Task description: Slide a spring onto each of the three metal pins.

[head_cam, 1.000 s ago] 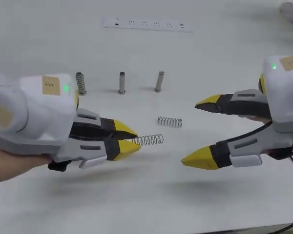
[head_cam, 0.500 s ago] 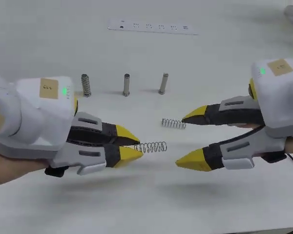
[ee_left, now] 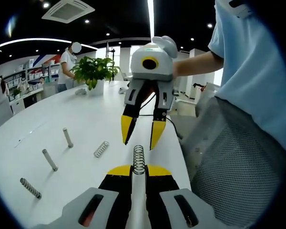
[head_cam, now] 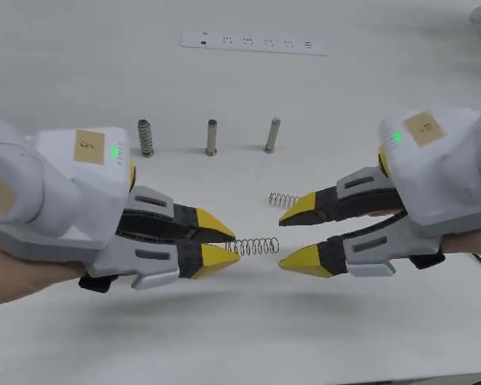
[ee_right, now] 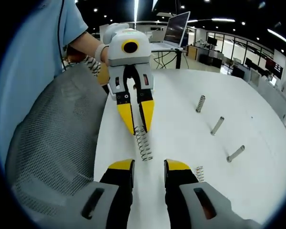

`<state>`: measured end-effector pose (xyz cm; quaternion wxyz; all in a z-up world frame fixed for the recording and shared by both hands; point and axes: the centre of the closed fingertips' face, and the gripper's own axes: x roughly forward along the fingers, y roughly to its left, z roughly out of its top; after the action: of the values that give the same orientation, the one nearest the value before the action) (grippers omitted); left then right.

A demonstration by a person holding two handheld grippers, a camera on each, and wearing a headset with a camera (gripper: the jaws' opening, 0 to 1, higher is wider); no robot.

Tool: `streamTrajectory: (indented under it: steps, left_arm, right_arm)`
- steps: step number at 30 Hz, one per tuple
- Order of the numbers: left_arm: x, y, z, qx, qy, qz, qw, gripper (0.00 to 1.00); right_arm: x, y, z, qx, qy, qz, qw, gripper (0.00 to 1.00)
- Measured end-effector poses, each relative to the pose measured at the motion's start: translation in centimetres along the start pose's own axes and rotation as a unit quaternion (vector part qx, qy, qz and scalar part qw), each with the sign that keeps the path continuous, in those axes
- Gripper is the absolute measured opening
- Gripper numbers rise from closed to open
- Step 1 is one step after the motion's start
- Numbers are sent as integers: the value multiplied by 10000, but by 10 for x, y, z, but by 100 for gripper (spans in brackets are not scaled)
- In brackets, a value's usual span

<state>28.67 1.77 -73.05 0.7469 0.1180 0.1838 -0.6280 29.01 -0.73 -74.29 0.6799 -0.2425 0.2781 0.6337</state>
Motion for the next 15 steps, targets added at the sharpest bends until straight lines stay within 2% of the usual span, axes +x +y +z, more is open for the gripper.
streamTrajectory:
  steps: [2, 15]
  left_arm:
    - [0, -1, 1, -11, -20, -8, 10000, 2]
    - [-1, 0, -2, -28, -36, 15, 10000, 2]
  right_arm:
    - [2, 2, 0, -66, -1, 58, 10000, 18]
    - [8, 5, 1, -153, 17, 144, 9998, 11]
